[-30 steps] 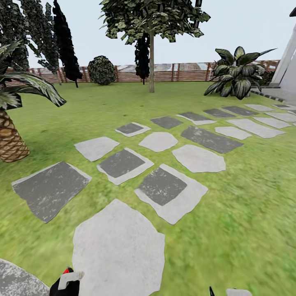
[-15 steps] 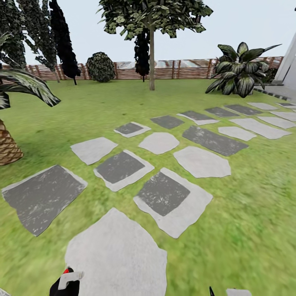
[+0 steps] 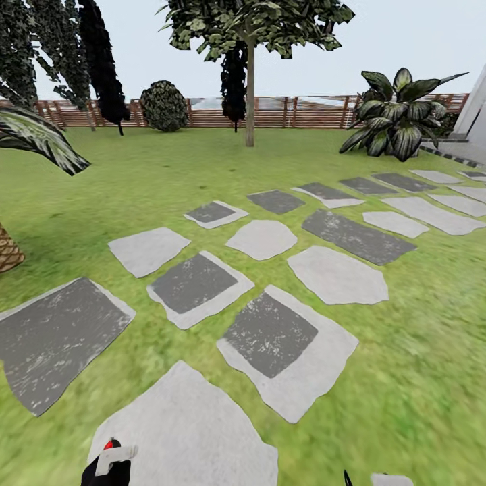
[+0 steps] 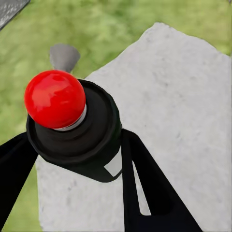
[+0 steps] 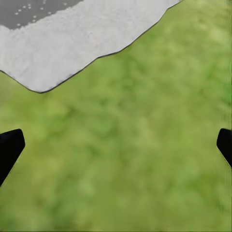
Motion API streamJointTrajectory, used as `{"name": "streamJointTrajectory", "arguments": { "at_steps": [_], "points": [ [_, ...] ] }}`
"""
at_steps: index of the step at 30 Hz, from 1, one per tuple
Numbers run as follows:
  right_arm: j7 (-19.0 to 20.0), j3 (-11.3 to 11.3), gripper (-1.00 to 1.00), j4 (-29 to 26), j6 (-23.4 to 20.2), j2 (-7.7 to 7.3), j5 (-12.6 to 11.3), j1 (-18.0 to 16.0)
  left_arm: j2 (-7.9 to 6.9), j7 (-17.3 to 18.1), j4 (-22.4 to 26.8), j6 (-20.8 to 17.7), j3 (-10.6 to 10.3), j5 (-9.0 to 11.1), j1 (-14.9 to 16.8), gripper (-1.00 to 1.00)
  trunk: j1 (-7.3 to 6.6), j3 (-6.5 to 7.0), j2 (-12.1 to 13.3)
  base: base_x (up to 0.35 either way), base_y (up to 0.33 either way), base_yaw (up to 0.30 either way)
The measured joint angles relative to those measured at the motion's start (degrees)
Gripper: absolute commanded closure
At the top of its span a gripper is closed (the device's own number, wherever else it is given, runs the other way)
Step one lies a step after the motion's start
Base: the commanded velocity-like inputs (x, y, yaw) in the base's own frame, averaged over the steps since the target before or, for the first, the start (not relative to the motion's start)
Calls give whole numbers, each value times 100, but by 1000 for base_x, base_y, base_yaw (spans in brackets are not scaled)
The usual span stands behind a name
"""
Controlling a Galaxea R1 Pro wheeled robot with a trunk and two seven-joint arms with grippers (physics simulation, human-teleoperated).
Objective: In the garden, pick up the pesticide atomizer on the floor and spray pesticide onto both trees until each tree trunk is fully covered.
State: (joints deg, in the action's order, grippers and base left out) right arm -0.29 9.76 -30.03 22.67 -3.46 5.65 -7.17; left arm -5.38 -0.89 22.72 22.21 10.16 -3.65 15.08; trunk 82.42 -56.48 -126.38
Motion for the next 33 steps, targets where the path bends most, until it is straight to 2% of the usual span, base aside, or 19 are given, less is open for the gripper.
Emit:
{"name": "streamJointTrajectory", "arguments": {
  "at_steps": [33],
  "points": [
    [-1,0,-100,2,-1,0,0,0,0,0,6,0,0,0,0,100,0,0,0,337,0,0]
  ]
}}
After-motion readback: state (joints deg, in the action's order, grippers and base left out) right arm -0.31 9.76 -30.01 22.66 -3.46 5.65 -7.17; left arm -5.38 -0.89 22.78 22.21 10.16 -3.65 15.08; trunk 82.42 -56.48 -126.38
